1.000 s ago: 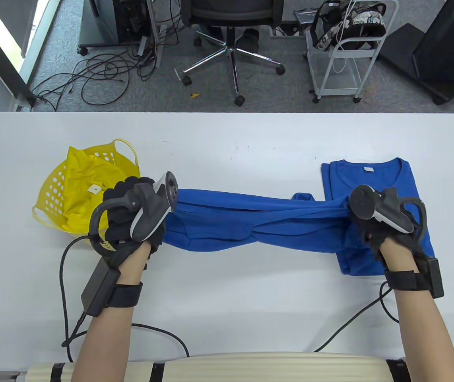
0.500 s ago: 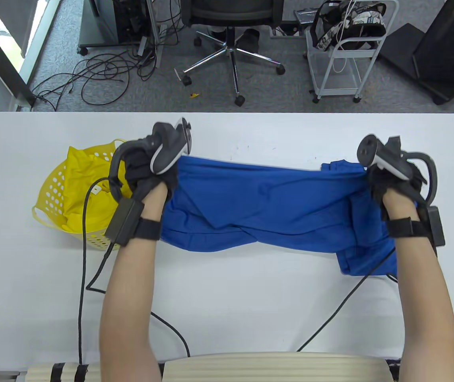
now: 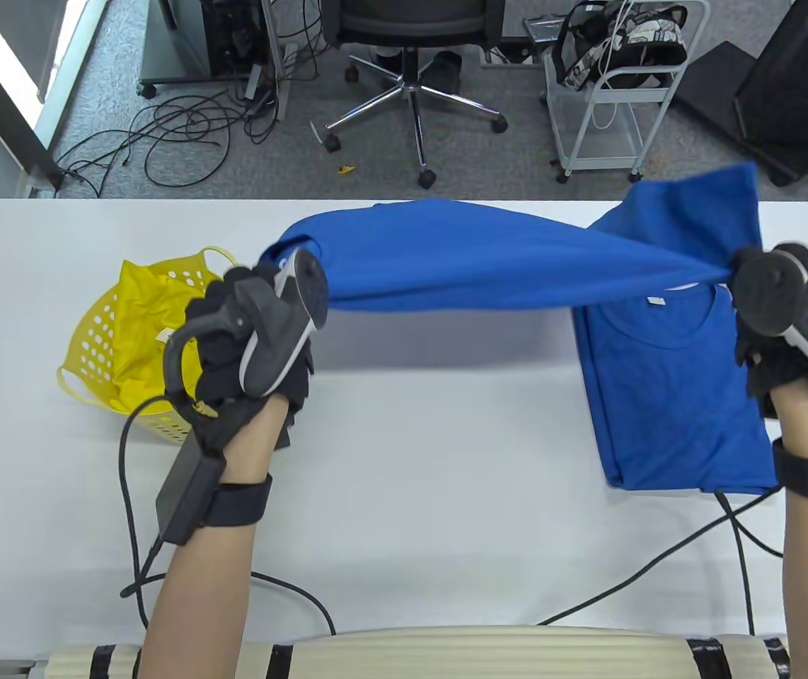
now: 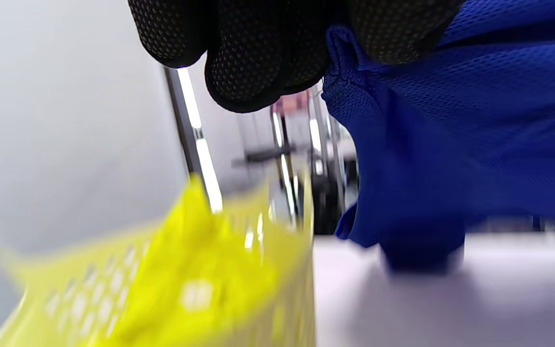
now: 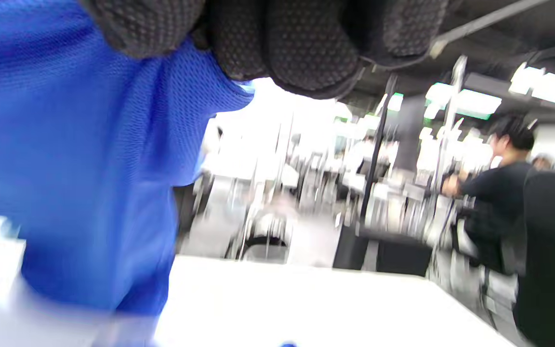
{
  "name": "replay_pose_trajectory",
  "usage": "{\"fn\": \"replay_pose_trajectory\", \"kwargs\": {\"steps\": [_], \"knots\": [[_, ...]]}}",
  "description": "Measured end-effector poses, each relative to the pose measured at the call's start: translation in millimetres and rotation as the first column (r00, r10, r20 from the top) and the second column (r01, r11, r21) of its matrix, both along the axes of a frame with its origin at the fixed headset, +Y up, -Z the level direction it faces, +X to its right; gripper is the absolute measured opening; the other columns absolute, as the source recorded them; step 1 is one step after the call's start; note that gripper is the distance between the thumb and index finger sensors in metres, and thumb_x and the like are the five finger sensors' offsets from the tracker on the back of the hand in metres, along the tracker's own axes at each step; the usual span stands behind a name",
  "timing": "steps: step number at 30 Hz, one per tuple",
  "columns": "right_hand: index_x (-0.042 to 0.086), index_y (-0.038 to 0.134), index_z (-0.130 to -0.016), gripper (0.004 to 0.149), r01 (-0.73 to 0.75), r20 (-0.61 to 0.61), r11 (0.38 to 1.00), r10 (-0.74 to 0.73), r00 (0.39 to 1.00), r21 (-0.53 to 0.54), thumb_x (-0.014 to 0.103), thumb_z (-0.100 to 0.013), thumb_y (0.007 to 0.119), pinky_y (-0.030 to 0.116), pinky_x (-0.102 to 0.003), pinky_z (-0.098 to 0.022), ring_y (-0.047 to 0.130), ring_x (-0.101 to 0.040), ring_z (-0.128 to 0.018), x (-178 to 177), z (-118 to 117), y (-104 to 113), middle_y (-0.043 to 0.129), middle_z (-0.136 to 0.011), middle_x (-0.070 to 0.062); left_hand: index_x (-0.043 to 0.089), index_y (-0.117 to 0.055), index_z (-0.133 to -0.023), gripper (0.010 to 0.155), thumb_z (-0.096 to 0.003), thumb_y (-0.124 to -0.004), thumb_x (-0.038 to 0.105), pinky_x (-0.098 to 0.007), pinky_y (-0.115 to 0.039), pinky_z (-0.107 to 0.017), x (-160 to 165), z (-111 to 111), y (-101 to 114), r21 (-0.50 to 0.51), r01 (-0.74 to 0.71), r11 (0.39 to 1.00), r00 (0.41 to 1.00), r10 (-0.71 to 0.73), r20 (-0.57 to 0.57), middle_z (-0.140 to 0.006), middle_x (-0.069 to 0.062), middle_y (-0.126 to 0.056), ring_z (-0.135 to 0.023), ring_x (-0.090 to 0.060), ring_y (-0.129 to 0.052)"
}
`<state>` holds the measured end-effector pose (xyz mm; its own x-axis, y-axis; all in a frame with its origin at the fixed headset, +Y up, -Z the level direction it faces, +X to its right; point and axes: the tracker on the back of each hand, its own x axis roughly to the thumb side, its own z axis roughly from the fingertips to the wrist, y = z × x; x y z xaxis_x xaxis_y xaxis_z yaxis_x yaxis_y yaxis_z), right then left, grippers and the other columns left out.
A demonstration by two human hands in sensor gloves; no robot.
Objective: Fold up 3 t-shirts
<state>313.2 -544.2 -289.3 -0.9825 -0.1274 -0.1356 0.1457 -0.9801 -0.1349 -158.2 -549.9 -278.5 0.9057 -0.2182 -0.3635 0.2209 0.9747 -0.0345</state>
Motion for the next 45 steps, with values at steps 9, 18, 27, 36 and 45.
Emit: {"fn": "replay_pose_trajectory", "kwargs": {"steps": [9,18,27,36,45], "knots": [[0.021,0.079,-0.079,0.048,-0.057,-0.139,0.839,-0.022,0.990,-0.540,0.042,-0.037,0.080,0.072,-0.052,-0.049,0.088,-0.031,-0.057,-20.8,27.9,-149.0,0.083,-0.075,-0.010,0.034,-0.066,-0.093,0.051,-0.0433,-0.075,0.045,-0.040,-0.069,-0.065,-17.4,18.7,-176.4,-0.457,0.142,0.878,0.989,-0.141,0.036,-0.089,0.001,-0.078,-0.074,-0.013,-0.090],[0.025,0.071,-0.088,0.051,0.187,-0.014,0.951,-0.196,0.980,-0.247,0.042,-0.040,0.078,0.065,-0.056,-0.054,0.082,-0.035,-0.065,8.0,5.3,-126.3,0.077,-0.082,-0.013,0.045,-0.065,-0.093,0.052,-0.0417,-0.071,0.054,-0.043,-0.067,-0.066,-34.8,26.1,-198.1,-0.422,0.075,0.903,0.986,-0.004,0.166,-0.098,0.003,-0.074,-0.081,-0.017,-0.087],[0.023,0.075,-0.085,0.048,0.130,0.125,0.935,-0.093,0.988,-0.329,0.038,-0.040,0.080,0.063,-0.057,-0.057,0.079,-0.036,-0.069,43.4,-27.9,-175.9,0.075,-0.084,-0.013,0.039,-0.051,-0.102,0.080,-0.0298,-0.064,0.070,-0.045,-0.060,-0.070,-50.6,28.6,-210.0,-0.529,-0.019,0.849,0.985,0.106,0.135,-0.109,0.003,-0.059,-0.093,-0.021,-0.076],[0.020,0.077,-0.081,0.048,0.109,0.144,0.938,-0.064,0.987,-0.328,0.040,-0.038,0.083,0.064,-0.056,-0.056,0.080,-0.035,-0.065,56.6,-30.0,-209.9,0.076,-0.080,-0.012,0.035,-0.030,-0.106,0.110,-0.0098,-0.063,0.077,-0.043,-0.055,-0.072,-66.5,29.6,-218.5,-0.579,-0.018,0.815,0.983,0.119,0.137,-0.115,0.002,-0.038,-0.098,-0.023,-0.060],[0.020,0.082,-0.075,0.039,0.122,0.191,0.965,-0.078,0.979,-0.232,0.036,-0.039,0.083,0.065,-0.055,-0.054,0.082,-0.034,-0.063,69.1,-19.2,-187.5,0.079,-0.077,-0.010,0.038,-0.037,-0.105,0.101,-0.0173,-0.074,0.072,-0.045,-0.056,-0.072,-66.2,37.1,-217.7,-0.546,-0.016,0.837,0.970,0.147,0.196,-0.114,0.001,-0.042,-0.098,-0.024,-0.062]]}}
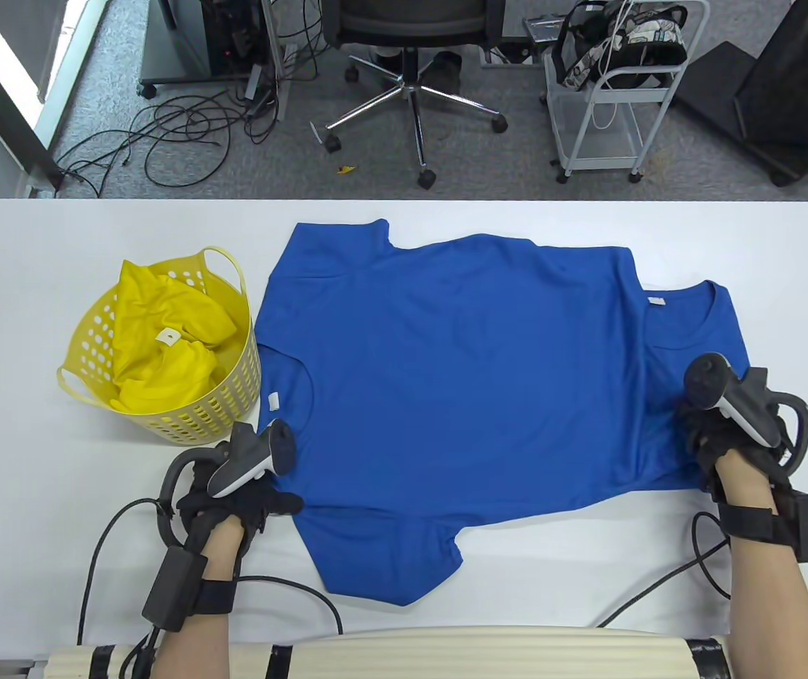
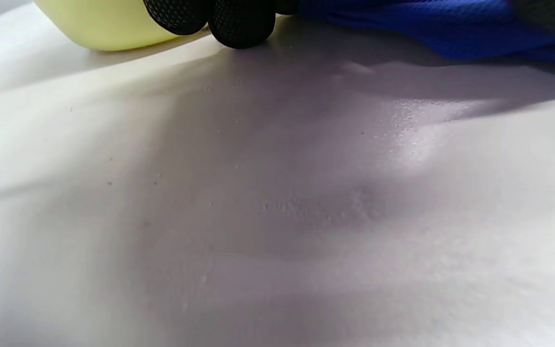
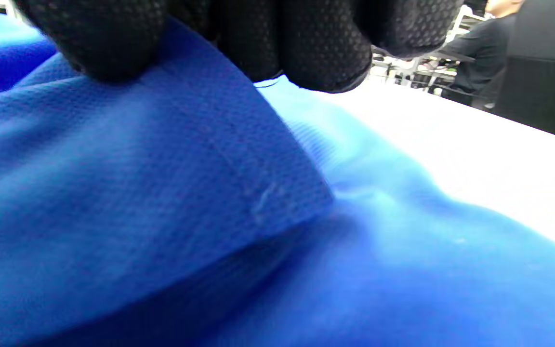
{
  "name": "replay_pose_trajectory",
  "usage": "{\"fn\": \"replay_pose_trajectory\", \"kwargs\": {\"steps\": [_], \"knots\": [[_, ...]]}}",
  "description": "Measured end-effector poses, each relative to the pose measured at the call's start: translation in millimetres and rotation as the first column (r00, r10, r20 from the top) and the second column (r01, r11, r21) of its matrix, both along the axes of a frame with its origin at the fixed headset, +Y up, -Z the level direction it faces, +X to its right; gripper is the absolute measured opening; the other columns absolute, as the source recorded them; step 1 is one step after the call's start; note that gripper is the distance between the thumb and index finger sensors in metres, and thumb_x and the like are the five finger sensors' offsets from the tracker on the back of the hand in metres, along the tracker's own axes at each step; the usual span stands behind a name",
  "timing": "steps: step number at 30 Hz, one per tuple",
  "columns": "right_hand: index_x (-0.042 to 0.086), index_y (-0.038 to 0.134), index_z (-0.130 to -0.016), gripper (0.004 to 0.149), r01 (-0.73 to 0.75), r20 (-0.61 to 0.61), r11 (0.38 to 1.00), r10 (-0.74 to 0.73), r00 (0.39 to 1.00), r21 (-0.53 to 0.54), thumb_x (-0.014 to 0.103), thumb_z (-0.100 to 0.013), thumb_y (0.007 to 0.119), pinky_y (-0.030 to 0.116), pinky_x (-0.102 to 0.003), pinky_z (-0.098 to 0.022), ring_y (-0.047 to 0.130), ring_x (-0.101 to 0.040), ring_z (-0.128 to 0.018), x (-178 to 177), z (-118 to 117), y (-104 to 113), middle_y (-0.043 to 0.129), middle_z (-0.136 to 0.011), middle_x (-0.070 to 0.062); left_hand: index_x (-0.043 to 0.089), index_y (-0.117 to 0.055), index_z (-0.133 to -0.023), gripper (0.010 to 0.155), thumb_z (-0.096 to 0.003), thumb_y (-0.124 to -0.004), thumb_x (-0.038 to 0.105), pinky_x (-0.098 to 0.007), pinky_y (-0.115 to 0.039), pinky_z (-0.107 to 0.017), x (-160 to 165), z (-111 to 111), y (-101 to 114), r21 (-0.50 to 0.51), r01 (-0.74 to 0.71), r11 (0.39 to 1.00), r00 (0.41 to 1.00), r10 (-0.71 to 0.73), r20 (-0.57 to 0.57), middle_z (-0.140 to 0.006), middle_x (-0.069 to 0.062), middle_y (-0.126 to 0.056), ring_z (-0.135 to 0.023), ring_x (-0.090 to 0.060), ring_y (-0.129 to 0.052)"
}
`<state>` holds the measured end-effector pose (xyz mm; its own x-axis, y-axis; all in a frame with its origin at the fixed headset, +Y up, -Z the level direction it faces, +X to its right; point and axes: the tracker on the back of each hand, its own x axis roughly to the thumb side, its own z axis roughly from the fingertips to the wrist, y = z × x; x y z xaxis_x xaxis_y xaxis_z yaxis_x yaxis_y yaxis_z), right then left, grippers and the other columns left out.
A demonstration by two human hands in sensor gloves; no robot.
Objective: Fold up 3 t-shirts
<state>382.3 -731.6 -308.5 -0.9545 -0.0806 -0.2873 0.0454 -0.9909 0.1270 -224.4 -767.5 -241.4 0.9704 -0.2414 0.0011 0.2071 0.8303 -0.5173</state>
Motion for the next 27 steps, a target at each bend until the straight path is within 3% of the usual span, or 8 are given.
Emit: {"fn": "replay_pose_trajectory", "kwargs": {"steps": [3,6,9,13,16,22,24,27], "knots": [[0.017,0.083,-0.074,0.039,0.018,0.046,0.999,-0.016,0.999,-0.029,0.033,-0.038,0.085,0.065,-0.057,-0.053,0.082,-0.036,-0.062,14.0,5.4,-1.2,0.080,-0.076,-0.012,0.038,-0.034,-0.105,0.101,-0.0199,-0.076,0.071,-0.045,-0.054,-0.072,1.9,-1.0,-1.5,-0.016,0.002,1.000,1.000,-0.002,0.003,-0.114,0.000,-0.039,-0.099,-0.026,-0.059],[0.014,0.085,-0.072,0.039,0.018,0.080,0.992,-0.008,0.997,-0.125,0.032,-0.037,0.086,0.066,-0.058,-0.051,0.083,-0.038,-0.060,24.8,7.3,-10.0,0.082,-0.074,-0.014,0.038,-0.031,-0.105,0.101,-0.0204,-0.076,0.071,-0.045,-0.052,-0.073,1.2,-0.3,-1.2,-0.039,0.005,0.999,1.000,-0.005,-0.004,-0.114,0.001,-0.036,-0.100,-0.025,-0.057],[0.015,0.081,-0.076,0.042,0.039,0.087,0.987,-0.025,0.996,-0.155,0.032,-0.037,0.087,0.065,-0.057,-0.052,0.081,-0.037,-0.062,27.0,6.8,-14.9,0.079,-0.077,-0.014,0.037,-0.036,-0.105,0.098,-0.0211,-0.075,0.071,-0.044,-0.056,-0.072,-0.1,0.0,2.1,0.015,0.009,1.000,1.000,-0.009,-0.007,-0.113,0.001,-0.043,-0.098,-0.023,-0.062],[0.022,0.066,-0.090,0.058,0.068,0.042,0.998,-0.068,0.997,0.013,0.036,-0.037,0.087,0.058,-0.058,-0.061,0.075,-0.035,-0.072,21.5,7.6,-0.8,0.070,-0.086,-0.011,0.037,-0.047,-0.102,0.087,-0.0256,-0.076,0.068,-0.043,-0.061,-0.069,-2.1,0.6,13.1,0.175,-0.042,0.984,0.999,0.045,-0.011,-0.109,0.003,-0.055,-0.092,-0.020,-0.072],[0.029,0.073,-0.085,0.050,0.118,-0.057,0.990,-0.114,0.992,0.077,0.035,-0.037,0.086,0.057,-0.058,-0.062,0.075,-0.035,-0.074,16.1,4.9,1.2,0.071,-0.087,-0.009,0.039,-0.058,-0.096,0.073,-0.0298,-0.079,0.062,-0.043,-0.064,-0.067,-0.4,1.8,20.1,0.291,-0.057,0.955,0.998,0.059,0.002,-0.104,0.004,-0.064,-0.087,-0.018,-0.079],[0.034,0.076,-0.082,0.044,0.089,-0.051,0.986,-0.097,0.994,-0.144,0.034,-0.039,0.084,0.055,-0.059,-0.064,0.072,-0.036,-0.078,13.6,-4.5,-20.4,0.070,-0.089,-0.010,0.041,-0.071,-0.086,0.059,-0.0320,-0.073,0.063,-0.043,-0.067,-0.065,-9.8,6.9,33.6,0.367,-0.159,0.917,0.985,0.174,-0.007,-0.098,0.006,-0.074,-0.082,-0.016,-0.085],[0.033,0.077,-0.081,0.043,0.114,-0.045,0.984,-0.121,0.992,-0.134,0.034,-0.038,0.084,0.055,-0.059,-0.064,0.072,-0.037,-0.077,14.7,-6.5,-22.5,0.070,-0.088,-0.011,0.042,-0.076,-0.082,0.053,-0.0332,-0.076,0.061,-0.043,-0.068,-0.064,-13.1,8.6,34.5,0.375,-0.188,0.908,0.979,0.205,-0.006,-0.097,0.006,-0.076,-0.081,-0.017,-0.086],[0.032,0.076,-0.081,0.043,0.124,-0.036,0.977,-0.132,0.991,-0.175,0.033,-0.039,0.084,0.054,-0.060,-0.064,0.071,-0.038,-0.078,14.5,-8.6,-22.6,0.069,-0.089,-0.012,0.044,-0.077,-0.082,0.051,-0.0335,-0.081,0.057,-0.043,-0.067,-0.065,-10.6,7.3,23.9,0.267,-0.111,0.957,0.993,0.118,-0.008,-0.098,0.006,-0.075,-0.083,-0.017,-0.085]]}}
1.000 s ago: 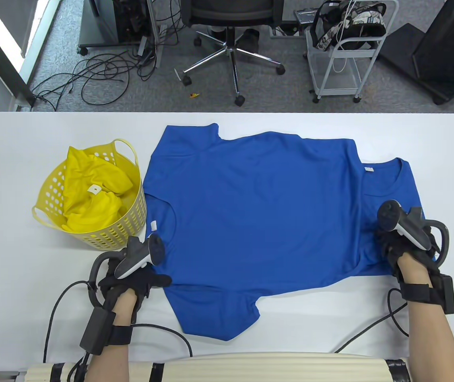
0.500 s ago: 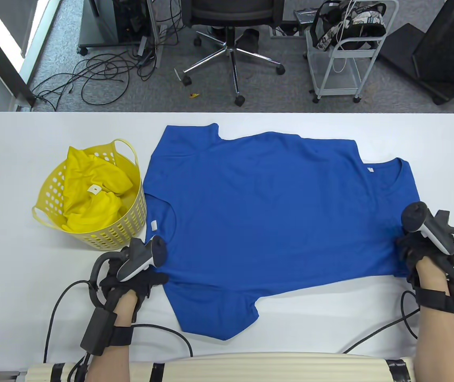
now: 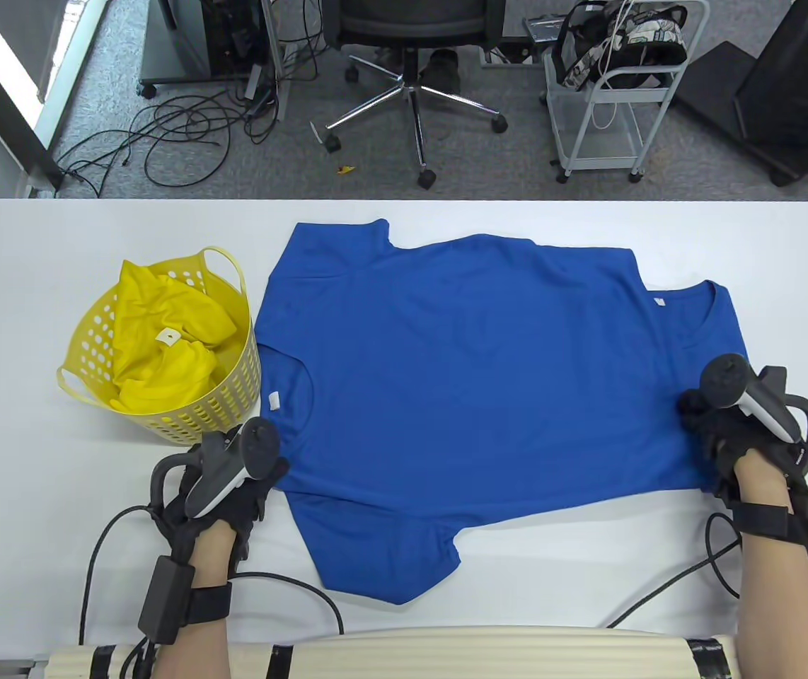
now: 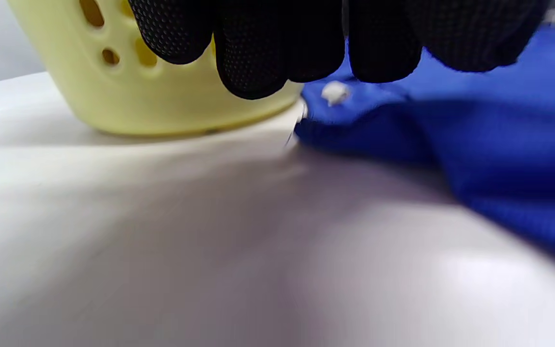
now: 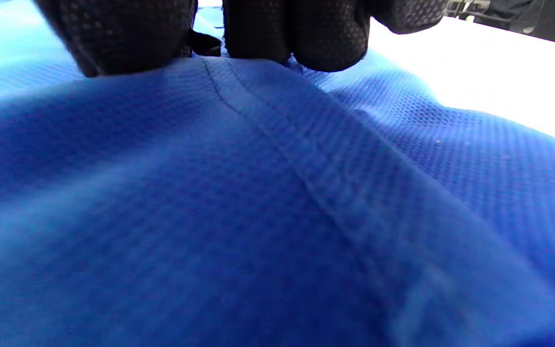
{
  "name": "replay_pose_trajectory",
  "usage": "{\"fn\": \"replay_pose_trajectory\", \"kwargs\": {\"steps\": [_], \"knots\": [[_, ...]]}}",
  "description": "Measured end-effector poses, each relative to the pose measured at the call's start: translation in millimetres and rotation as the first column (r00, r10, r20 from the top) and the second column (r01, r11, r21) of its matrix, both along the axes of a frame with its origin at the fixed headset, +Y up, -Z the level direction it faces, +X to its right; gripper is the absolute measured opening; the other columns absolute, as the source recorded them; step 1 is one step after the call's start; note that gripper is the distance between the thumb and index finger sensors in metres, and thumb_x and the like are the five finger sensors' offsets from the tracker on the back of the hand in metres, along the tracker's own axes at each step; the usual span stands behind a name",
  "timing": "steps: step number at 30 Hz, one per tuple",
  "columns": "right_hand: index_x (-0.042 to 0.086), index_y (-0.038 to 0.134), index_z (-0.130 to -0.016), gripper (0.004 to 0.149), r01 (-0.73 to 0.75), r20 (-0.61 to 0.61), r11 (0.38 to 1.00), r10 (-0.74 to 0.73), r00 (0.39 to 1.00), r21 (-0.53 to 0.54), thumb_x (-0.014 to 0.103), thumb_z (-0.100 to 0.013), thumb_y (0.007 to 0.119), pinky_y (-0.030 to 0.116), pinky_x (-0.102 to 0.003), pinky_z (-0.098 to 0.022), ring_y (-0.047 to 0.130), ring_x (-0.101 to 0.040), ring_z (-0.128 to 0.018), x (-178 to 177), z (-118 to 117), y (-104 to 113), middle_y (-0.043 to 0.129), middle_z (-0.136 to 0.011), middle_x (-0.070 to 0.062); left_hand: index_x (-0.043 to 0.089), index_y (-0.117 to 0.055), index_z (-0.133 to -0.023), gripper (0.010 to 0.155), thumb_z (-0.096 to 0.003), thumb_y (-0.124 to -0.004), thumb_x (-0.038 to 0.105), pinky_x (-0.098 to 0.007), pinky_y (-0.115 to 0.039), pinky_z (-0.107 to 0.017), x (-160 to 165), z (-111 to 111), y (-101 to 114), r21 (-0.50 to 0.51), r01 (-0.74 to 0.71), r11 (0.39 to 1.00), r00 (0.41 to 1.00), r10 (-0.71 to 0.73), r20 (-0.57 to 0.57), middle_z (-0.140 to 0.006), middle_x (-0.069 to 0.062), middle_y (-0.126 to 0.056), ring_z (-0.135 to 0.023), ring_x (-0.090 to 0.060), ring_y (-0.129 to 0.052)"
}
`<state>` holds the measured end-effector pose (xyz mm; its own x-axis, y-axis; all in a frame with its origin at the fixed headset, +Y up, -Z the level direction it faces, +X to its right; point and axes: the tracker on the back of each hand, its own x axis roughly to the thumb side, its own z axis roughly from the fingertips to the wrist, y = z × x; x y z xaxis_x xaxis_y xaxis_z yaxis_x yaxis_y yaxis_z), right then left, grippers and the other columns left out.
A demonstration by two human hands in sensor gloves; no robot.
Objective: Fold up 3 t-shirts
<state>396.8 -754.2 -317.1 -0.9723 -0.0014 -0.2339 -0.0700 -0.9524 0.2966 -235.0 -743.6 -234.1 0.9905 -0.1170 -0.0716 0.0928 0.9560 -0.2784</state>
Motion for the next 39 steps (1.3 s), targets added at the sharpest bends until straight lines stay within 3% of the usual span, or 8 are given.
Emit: {"fn": "replay_pose_trajectory", "kwargs": {"steps": [4,9,11,14,21,28,35,39], "knots": [[0.030,0.075,-0.084,0.048,0.018,-0.020,0.999,-0.019,1.000,-0.045,0.032,-0.037,0.085,0.053,-0.061,-0.064,0.069,-0.040,-0.079,0.7,-1.4,0.9,0.067,-0.090,-0.014,0.047,-0.069,-0.088,0.059,-0.0322,-0.083,0.057,-0.043,-0.065,-0.067,2.2,-3.4,-14.8,-0.146,0.104,0.984,0.994,-0.109,-0.023,-0.102,0.007,-0.069,-0.086,-0.017,-0.082],[0.031,0.077,-0.080,0.046,-0.023,-0.028,1.000,0.022,0.999,-0.021,0.031,-0.035,0.087,0.055,-0.061,-0.063,0.072,-0.038,-0.076,-2.5,-2.7,1.0,0.070,-0.087,-0.013,0.049,-0.064,-0.088,0.059,-0.0330,-0.083,0.055,-0.043,-0.066,-0.066,3.9,-2.3,-16.0,-0.142,0.129,0.981,0.991,-0.134,-0.024,-0.102,0.008,-0.067,-0.085,-0.016,-0.082],[0.030,0.079,-0.078,0.044,-0.042,-0.036,0.999,0.040,0.999,-0.033,0.031,-0.035,0.088,0.055,-0.061,-0.063,0.073,-0.039,-0.076,-5.4,-5.8,1.7,0.071,-0.087,-0.014,0.049,-0.068,-0.087,0.050,-0.0379,-0.075,0.054,-0.043,-0.067,-0.066,1.0,-2.1,-13.9,-0.125,0.109,0.986,0.992,-0.116,-0.044,-0.101,0.009,-0.070,-0.083,-0.016,-0.085],[0.030,0.078,-0.077,0.041,-0.067,-0.041,0.995,0.065,0.997,-0.067,0.030,-0.036,0.085,0.053,-0.061,-0.065,0.072,-0.038,-0.076,-8.1,-7.8,3.1,0.071,-0.086,-0.013,0.048,-0.073,-0.083,0.045,-0.0379,-0.077,0.052,-0.043,-0.069,-0.063,-2.7,-3.4,-14.3,-0.103,0.054,0.993,0.995,-0.063,-0.081,-0.098,0.008,-0.074,-0.079,-0.016,-0.088],[0.029,0.081,-0.073,0.042,-0.055,-0.052,0.997,0.058,0.997,0.049,0.031,-0.033,0.089,0.056,-0.061,-0.064,0.077,-0.037,-0.072,-4.8,-4.7,-1.8,0.076,-0.082,-0.012,0.050,-0.065,-0.085,0.054,-0.0338,-0.083,0.053,-0.042,-0.069,-0.064,5.8,-3.4,-18.5,-0.100,0.177,0.979,0.982,-0.183,-0.056,-0.098,0.011,-0.072,-0.079,-0.014,-0.088],[0.030,0.082,-0.070,0.038,-0.078,-0.061,0.990,0.086,0.994,0.121,0.031,-0.032,0.087,0.058,-0.060,-0.063,0.079,-0.034,-0.070,-5.8,-1.0,-5.8,0.078,-0.079,-0.010,0.050,-0.073,-0.076,0.043,-0.0335,-0.083,0.050,-0.042,-0.073,-0.060,4.4,-3.8,-20.4,-0.001,0.190,0.982,0.980,-0.189,-0.060,-0.090,0.012,-0.080,-0.069,-0.013,-0.094],[0.030,0.081,-0.071,0.037,-0.131,-0.114,0.971,0.156,0.981,0.202,0.031,-0.034,0.082,0.058,-0.059,-0.065,0.079,-0.032,-0.070,-10.9,3.0,-7.4,0.078,-0.078,-0.006,0.048,-0.073,-0.075,0.041,-0.0348,-0.080,0.048,-0.041,-0.073,-0.059,4.0,-4.4,-21.0,0.004,0.178,0.984,0.983,-0.178,-0.048,-0.088,0.011,-0.079,-0.066,-0.012,-0.093],[0.027,0.081,-0.073,0.038,-0.096,-0.082,0.962,0.120,0.989,0.256,0.030,-0.035,0.080,0.059,-0.057,-0.065,0.079,-0.030,-0.071,-7.6,5.5,6.4,0.078,-0.078,-0.004,0.046,-0.071,-0.077,0.041,-0.0360,-0.078,0.047,-0.041,-0.072,-0.060,3.8,-4.2,-19.5,-0.007,0.186,0.982,0.981,-0.187,-0.046,-0.089,0.010,-0.077,-0.066,-0.011,-0.092]]}}
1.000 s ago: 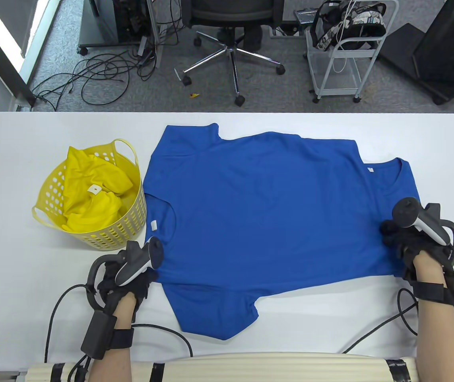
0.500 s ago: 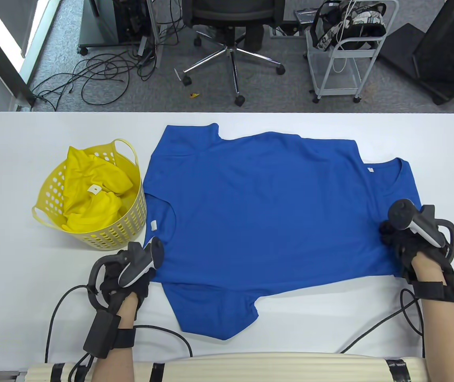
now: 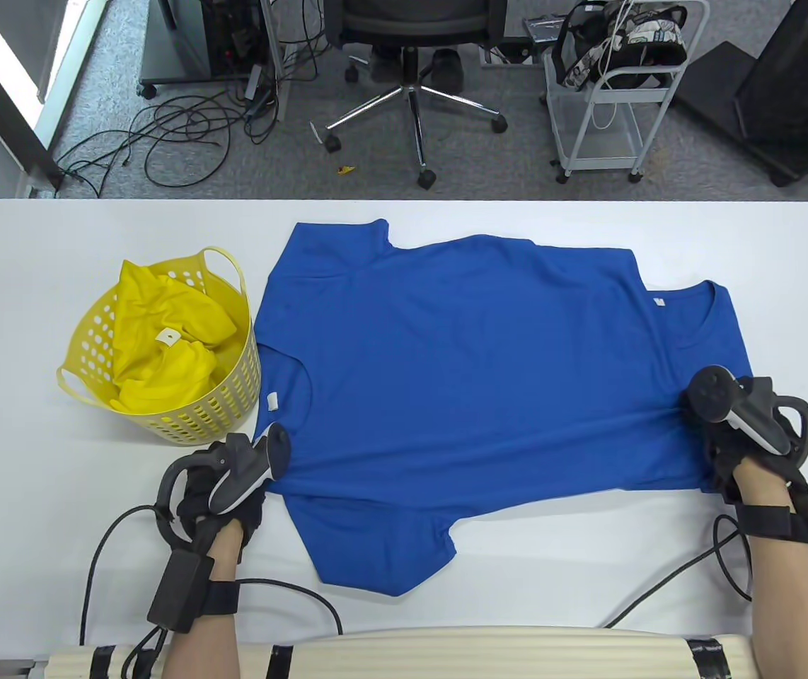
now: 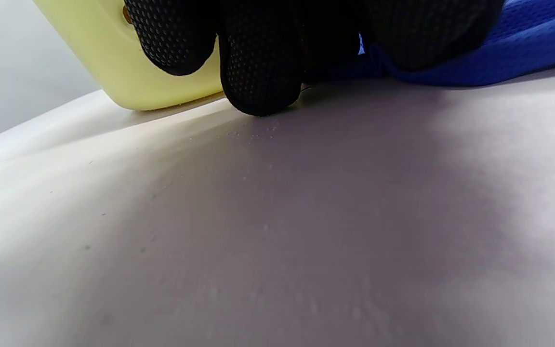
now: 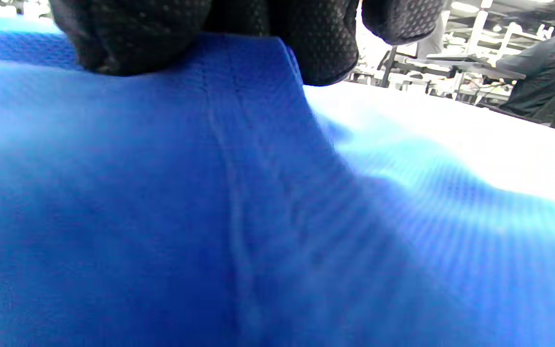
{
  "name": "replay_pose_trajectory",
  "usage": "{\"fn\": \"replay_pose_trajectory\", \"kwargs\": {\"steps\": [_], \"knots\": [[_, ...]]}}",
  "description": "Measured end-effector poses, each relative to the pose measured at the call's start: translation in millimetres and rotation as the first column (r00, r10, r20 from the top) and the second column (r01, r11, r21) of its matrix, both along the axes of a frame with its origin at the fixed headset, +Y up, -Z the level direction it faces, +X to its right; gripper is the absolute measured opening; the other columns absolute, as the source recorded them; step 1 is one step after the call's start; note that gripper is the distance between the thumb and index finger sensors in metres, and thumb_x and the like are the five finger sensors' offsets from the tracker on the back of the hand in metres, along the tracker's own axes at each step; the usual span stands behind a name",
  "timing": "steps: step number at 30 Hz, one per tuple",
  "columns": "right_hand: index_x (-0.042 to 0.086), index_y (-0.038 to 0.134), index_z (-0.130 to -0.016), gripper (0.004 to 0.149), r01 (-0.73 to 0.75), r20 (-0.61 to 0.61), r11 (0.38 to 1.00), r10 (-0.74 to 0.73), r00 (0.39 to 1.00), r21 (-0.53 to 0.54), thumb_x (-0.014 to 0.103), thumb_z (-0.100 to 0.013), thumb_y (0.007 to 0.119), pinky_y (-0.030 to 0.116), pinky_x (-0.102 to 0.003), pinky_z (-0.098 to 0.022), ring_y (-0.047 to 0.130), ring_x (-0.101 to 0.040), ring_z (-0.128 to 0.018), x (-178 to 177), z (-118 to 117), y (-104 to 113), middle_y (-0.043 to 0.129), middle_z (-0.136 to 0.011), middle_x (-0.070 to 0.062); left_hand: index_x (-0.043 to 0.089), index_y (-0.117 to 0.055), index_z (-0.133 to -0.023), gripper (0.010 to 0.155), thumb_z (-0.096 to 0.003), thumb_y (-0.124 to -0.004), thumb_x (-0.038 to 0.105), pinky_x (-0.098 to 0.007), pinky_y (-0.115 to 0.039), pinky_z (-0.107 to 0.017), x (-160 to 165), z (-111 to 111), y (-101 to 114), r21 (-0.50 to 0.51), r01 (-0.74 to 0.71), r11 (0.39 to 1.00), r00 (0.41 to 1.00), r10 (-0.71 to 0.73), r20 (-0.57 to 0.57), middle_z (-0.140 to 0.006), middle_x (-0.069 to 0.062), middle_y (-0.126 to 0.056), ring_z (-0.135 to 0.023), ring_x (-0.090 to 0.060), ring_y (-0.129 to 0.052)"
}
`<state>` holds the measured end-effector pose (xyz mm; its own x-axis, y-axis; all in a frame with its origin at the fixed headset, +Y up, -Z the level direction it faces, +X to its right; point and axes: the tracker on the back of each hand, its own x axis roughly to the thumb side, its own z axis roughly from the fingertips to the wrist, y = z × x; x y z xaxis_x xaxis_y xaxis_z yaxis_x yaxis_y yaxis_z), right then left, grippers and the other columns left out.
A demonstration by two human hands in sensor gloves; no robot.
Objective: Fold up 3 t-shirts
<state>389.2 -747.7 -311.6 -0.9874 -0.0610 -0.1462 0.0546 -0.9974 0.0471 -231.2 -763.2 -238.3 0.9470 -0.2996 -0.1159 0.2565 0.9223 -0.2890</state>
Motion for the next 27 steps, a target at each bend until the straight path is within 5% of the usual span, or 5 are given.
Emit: {"fn": "replay_pose_trajectory", "kwargs": {"steps": [6,11,23,25,27], "knots": [[0.023,0.079,-0.076,0.039,0.093,0.021,0.996,-0.093,0.995,0.009,0.028,-0.037,0.079,0.061,-0.054,-0.064,0.079,-0.030,-0.070,10.1,3.2,3.2,0.077,-0.079,-0.006,0.044,-0.070,-0.079,0.042,-0.0374,-0.077,0.049,-0.041,-0.072,-0.060,-5.2,0.9,2.9,-0.004,-0.016,1.000,1.000,0.016,-0.008,-0.090,0.009,-0.077,-0.067,-0.011,-0.092],[0.023,0.078,-0.076,0.040,0.068,0.025,0.998,-0.068,0.997,-0.009,0.029,-0.037,0.079,0.063,-0.052,-0.062,0.080,-0.030,-0.069,8.3,1.9,1.7,0.077,-0.078,-0.006,0.043,-0.065,-0.090,0.066,-0.0277,-0.078,0.061,-0.042,-0.070,-0.063,-3.9,4.4,4.1,-0.059,-0.040,0.997,0.999,0.040,-0.014,-0.095,0.009,-0.074,-0.074,-0.013,-0.090],[0.024,0.079,-0.076,0.040,0.012,0.077,0.999,-0.008,0.997,-0.050,0.029,-0.037,0.079,0.064,-0.052,-0.061,0.081,-0.030,-0.069,7.6,-2.4,1.5,0.078,-0.078,-0.005,0.046,-0.077,-0.074,0.041,-0.0330,-0.078,0.052,-0.040,-0.074,-0.059,-3.3,2.1,12.5,0.001,0.032,0.999,0.999,-0.032,-0.044,-0.081,0.014,-0.085,-0.065,-0.009,-0.095],[0.024,0.078,-0.076,0.040,0.028,0.088,1.000,-0.028,0.996,0.004,0.030,-0.037,0.079,0.064,-0.052,-0.062,0.081,-0.029,-0.069,6.3,-3.2,12.0,0.078,-0.078,-0.005,0.043,-0.077,-0.075,0.041,-0.0339,-0.078,0.050,-0.040,-0.074,-0.058,-3.9,6.9,32.4,0.126,-0.005,0.992,0.995,0.017,-0.094,-0.079,0.011,-0.086,-0.062,-0.009,-0.096],[0.025,0.078,-0.076,0.040,0.065,0.090,0.976,-0.086,0.992,0.209,0.030,-0.036,0.079,0.064,-0.051,-0.062,0.080,-0.028,-0.069,5.5,2.0,34.2,0.077,-0.078,-0.004,0.042,-0.075,-0.076,0.042,-0.0345,-0.077,0.048,-0.039,-0.075,-0.057,-4.4,16.4,57.0,0.344,-0.021,0.939,0.992,0.063,-0.111,-0.079,0.009,-0.084,-0.060,-0.008,-0.096]]}}
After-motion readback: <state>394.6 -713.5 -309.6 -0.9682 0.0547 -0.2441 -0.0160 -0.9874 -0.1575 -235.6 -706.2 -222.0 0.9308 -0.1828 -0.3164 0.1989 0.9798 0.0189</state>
